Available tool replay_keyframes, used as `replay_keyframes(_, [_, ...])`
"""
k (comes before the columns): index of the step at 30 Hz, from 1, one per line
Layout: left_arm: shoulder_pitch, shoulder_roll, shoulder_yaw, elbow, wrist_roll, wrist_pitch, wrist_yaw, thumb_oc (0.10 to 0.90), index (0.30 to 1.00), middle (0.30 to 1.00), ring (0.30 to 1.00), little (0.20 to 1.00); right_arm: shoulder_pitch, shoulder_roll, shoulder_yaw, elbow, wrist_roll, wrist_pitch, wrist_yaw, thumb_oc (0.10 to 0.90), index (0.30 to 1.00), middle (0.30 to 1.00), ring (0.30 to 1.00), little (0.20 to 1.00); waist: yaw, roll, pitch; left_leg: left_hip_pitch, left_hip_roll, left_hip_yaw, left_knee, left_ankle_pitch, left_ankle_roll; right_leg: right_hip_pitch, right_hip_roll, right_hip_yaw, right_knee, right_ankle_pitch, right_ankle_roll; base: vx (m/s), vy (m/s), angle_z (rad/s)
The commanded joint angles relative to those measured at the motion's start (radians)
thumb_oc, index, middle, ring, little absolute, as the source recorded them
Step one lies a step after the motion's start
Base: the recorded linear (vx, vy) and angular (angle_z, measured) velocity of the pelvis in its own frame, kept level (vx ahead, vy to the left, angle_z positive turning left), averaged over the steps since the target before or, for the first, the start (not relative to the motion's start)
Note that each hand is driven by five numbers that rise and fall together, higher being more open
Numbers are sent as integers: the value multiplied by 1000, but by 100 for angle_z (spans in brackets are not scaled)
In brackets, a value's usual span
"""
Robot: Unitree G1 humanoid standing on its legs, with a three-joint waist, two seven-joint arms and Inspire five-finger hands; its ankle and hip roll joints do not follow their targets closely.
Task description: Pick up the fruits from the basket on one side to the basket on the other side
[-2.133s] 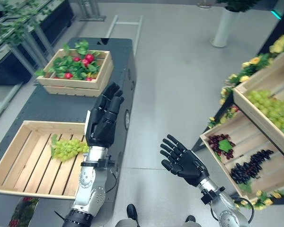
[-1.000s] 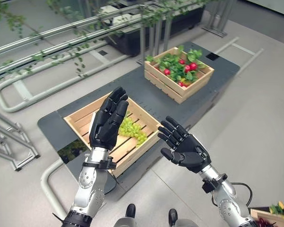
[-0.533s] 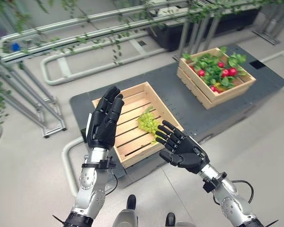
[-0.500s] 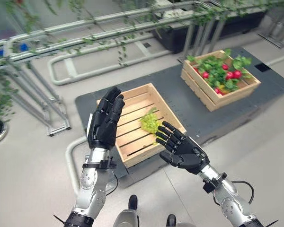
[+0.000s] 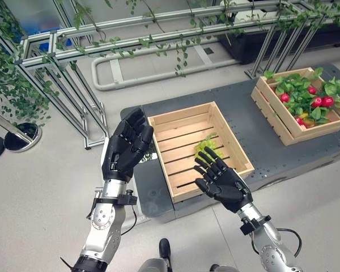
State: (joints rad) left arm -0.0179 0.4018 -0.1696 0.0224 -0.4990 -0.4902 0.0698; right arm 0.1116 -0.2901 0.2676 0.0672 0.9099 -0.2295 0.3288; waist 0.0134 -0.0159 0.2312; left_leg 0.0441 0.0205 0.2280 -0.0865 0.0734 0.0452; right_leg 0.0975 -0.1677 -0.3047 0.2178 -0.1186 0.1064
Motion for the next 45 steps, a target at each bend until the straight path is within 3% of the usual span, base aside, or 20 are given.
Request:
replay_keyframes(1, [-90, 34, 45, -22, 77, -94, 15, 800, 900, 900, 900, 900, -20, 34, -66, -82, 3, -200, -110, 800, 900, 900, 900, 900, -26, 1, -61, -4, 2, -29, 43, -68, -25, -167, 1, 69, 170, 116, 29, 46, 123, -12])
replay_keyframes(3, [-98, 46, 47, -22, 81, -83, 16, 800, 900, 900, 900, 900, -19, 33, -85, -95, 7, -221, -131, 800, 900, 900, 900, 900, -32, -1, -58, 3, -3, -26, 47, -76, -23, -176, -4, 85, 155, 128, 30, 63, 59, -6])
replay_keyframes(5, [-106, 47, 41, -27, 85, -73, 26, 800, 900, 900, 900, 900, -20, 40, -100, -102, 0, -239, -150, 800, 900, 900, 900, 900, -39, -1, -57, 1, -5, -30, 50, -79, -30, -165, -4, 99, 63, 130, 26, 61, -44, 2])
replay_keyframes(7, [-117, 38, 31, -24, 98, -69, 37, 800, 900, 900, 900, 900, -33, 59, -127, -104, -11, -267, -180, 800, 900, 900, 900, 900, -54, -9, -63, -3, -19, -43, 50, -91, -33, -157, -14, 168, -123, 202, 36, 71, -152, 8])
replay_keyframes(9, [-120, 33, 27, -31, 130, -72, 52, 800, 900, 900, 900, 900, -53, 73, -141, -111, -33, -276, -215, 800, 900, 900, 900, 900, -64, -16, -64, -4, -25, -44, 57, -118, -30, -180, -41, 220, -229, 292, 56, 77, -199, 10])
replay_keyframes(11, [-119, 37, 28, -29, 151, -72, 67, 800, 900, 900, 900, 900, -63, 79, -151, -122, -48, -266, -254, 800, 900, 900, 900, 900, -76, -16, -66, 4, -18, -42, 56, -135, -28, -199, -49, 265, -282, 328, 63, 112, -249, 28])
replay_keyframes(13, [-112, 50, 41, -16, 177, -77, 86, 800, 900, 900, 900, 900, -64, 74, -173, -134, -53, -248, -261, 800, 900, 900, 900, 900, -92, -14, -64, 18, 9, -37, 61, -145, -24, -219, -32, 301, -251, 317, 61, 138, -368, 32])
replay_keyframes(16, [-108, 68, 51, 1, 235, -65, 132, 800, 900, 900, 900, 900, -51, 60, -205, -125, -24, -229, -251, 800, 900, 900, 900, 900, -113, -15, -71, 12, 59, -28, 73, -122, -42, -208, 17, 293, -208, 240, 54, 138, -323, 50])
replay_keyframes(20, [-122, 87, 26, 59, 306, -94, 184, 800, 900, 900, 900, 900, -35, 34, -218, -137, -33, -257, -299, 800, 900, 900, 900, 900, -134, -11, -68, -5, 108, -35, 54, -78, -68, -195, 49, 263, -198, 199, 26, 121, -219, 6])
replay_keyframes(24, [-209, 122, -14, 165, 424, -117, 303, 800, 900, 900, 900, 900, -69, 4, -216, -120, -27, -274, -293, 800, 900, 900, 900, 900, -165, -1, -39, -43, 131, -45, 39, -56, -91, -235, 79, 253, -190, 175, 4, 14, -89, 6])
replay_keyframes(29, [-304, 177, -73, 278, 605, -83, 462, 800, 900, 900, 900, 900, -101, -26, -221, -106, 19, -315, -285, 800, 900, 900, 900, 900, -202, 15, 2, -66, 135, -36, 42, -52, -107, -293, 89, 269, -142, 152, -7, -22, 19, -7])
replay_keyframes(33, [-375, 219, -129, 371, 749, 5, 557, 800, 900, 900, 900, 900, -121, -63, -227, -85, 28, -329, -243, 800, 900, 900, 900, 900, -237, 55, 48, -90, 114, -23, 58, -56, -114, -344, 81, 289, -100, 139, -10, -34, 120, -10])
replay_keyframes(40, [-474, 267, -218, 471, 903, 130, 601, 800, 900, 900, 900, 900, -152, -109, -220, -81, 86, -315, -186, 800, 900, 900, 900, 900, -273, 101, 110, -133, 90, -4, 102, -60, -122, -390, 74, 317, -62, 125, -14, -45, 113, -9])
replay_keyframes(41, [-494, 277, -231, 492, 964, 166, 607, 800, 900, 900, 900, 900, -153, -120, -216, -84, 80, -307, -176, 800, 900, 900, 900, 900, -282, 108, 118, -138, 88, 2, 110, -60, -124, -393, 74, 324, -62, 124, -15, -6, 115, -21])
replay_keyframes(43, [-551, 334, -313, 521, 1056, 303, 603, 800, 900, 900, 900, 900, -169, -153, -204, -79, 63, -304, -163, 800, 900, 900, 900, 900, -298, 122, 141, -151, 81, 17, 120, -62, -127, -405, 68, 331, -62, 123, -14, -39, 114, -17])
replay_keyframes(45, [-563, 345, -322, 526, 1064, 321, 592, 800, 900, 900, 900, 900, -174, -161, -202, -78, 67, -306, -160, 800, 900, 900, 900, 900, -300, 123, 147, -157, 81, 23, 125, -63, -128, -411, 69, 332, -61, 123, -15, -61, 45, -11])
